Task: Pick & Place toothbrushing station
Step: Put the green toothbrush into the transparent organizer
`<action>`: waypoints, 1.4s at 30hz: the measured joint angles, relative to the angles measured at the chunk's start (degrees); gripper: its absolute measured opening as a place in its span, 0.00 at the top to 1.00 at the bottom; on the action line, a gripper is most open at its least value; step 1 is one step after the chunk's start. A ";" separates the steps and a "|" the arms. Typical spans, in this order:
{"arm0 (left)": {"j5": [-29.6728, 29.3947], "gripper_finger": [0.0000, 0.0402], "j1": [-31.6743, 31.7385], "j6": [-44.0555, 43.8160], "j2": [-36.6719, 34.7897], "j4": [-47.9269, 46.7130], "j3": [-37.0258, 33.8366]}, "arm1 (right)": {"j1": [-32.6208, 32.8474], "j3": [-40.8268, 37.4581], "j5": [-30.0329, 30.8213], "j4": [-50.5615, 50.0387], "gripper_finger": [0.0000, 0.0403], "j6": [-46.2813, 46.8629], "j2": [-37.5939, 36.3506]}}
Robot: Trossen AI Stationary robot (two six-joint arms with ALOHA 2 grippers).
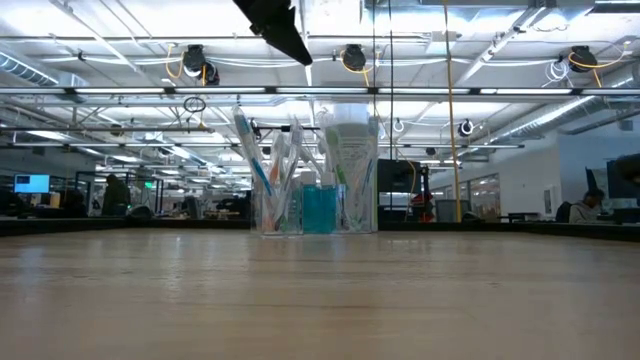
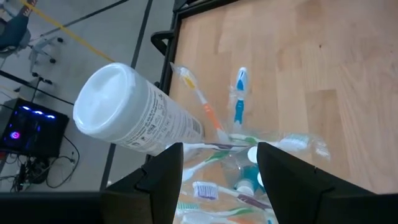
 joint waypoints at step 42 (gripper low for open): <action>18.62 0.47 -5.67 -47.78 -0.07 27.89 -16.01 | -29.67 4.67 11.14 58.50 0.97 -119.36 6.62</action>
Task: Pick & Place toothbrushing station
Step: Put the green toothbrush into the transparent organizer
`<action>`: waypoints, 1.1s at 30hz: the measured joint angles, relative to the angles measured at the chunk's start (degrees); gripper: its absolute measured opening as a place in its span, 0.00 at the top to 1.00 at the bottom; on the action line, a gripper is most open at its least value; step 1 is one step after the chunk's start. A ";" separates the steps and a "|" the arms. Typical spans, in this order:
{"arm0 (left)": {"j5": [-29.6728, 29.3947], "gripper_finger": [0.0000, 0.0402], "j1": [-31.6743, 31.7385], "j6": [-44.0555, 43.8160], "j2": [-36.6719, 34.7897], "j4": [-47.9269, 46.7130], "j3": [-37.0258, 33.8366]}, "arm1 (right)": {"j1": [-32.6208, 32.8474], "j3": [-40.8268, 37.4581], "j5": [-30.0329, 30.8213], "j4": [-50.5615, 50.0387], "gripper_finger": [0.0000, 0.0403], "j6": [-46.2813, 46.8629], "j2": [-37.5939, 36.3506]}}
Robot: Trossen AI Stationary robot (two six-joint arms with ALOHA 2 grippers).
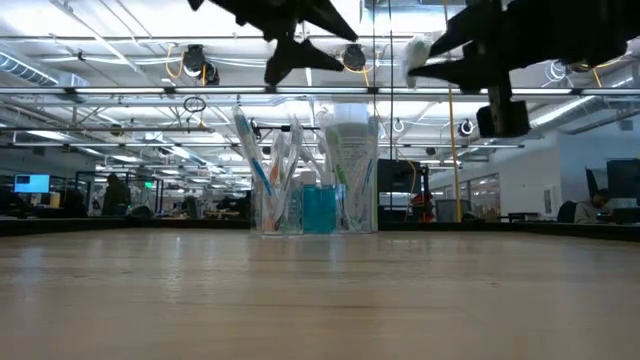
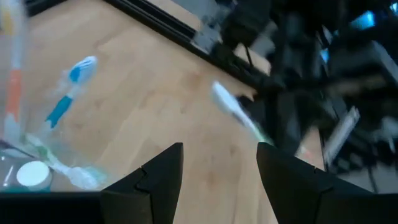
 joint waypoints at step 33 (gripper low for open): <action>11.40 0.52 2.36 -7.07 12.11 35.59 -8.32 | -3.81 0.42 0.16 10.44 0.95 -2.99 6.65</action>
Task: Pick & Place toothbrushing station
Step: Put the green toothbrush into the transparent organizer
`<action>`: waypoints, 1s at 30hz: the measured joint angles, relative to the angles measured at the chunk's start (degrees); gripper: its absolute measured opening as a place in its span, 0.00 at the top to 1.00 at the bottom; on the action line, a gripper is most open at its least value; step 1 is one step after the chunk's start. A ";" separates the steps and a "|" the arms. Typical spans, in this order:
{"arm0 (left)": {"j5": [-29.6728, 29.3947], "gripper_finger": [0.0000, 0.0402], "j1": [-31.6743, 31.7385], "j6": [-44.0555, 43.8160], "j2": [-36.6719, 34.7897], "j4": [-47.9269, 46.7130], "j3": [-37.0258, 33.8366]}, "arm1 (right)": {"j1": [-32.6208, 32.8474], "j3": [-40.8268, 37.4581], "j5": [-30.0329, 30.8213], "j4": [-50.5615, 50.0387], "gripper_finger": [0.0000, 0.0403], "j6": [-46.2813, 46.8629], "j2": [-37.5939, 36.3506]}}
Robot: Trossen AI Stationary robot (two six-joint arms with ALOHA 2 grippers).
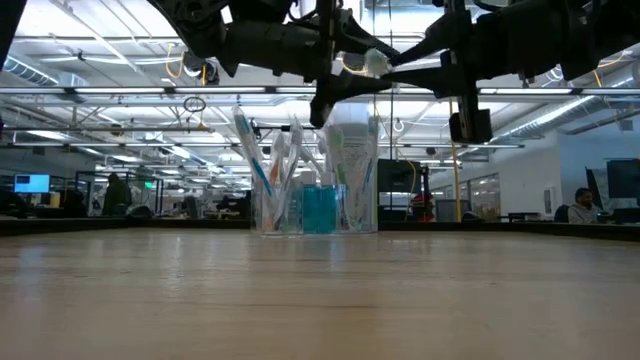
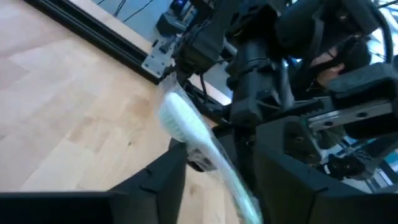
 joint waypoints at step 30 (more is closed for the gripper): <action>3.27 0.99 2.53 3.22 -0.11 -0.61 0.00 | 0.41 -0.02 0.41 0.59 0.89 18.09 -0.04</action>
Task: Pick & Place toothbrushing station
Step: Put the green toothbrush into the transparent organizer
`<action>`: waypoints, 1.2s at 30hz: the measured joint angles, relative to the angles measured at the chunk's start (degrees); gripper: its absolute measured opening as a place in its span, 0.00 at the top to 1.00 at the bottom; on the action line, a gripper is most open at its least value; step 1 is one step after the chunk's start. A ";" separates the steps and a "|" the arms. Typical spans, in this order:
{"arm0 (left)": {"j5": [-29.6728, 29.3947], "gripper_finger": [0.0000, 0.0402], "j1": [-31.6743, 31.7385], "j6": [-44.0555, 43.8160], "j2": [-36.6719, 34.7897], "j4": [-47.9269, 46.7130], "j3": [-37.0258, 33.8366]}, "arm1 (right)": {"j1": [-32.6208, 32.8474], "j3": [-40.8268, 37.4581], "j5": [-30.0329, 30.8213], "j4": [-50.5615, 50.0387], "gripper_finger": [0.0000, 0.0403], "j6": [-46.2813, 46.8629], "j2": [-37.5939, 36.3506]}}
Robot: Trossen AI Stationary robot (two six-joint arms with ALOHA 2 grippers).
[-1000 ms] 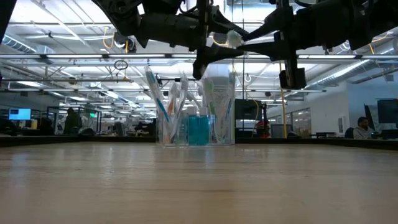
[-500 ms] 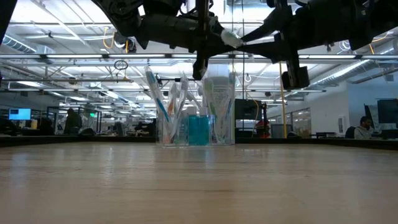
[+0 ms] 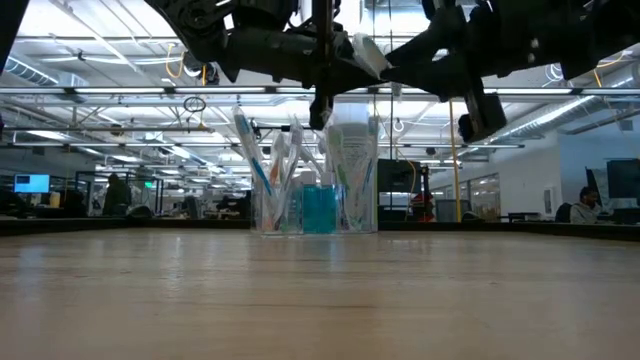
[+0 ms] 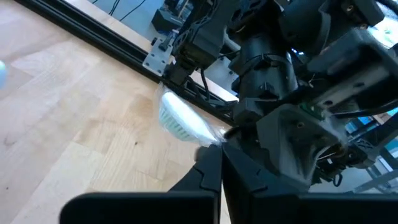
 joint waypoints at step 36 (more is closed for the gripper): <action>4.30 0.99 4.83 -2.10 -0.14 2.23 0.02 | -0.26 -0.04 6.18 11.00 0.76 33.68 0.04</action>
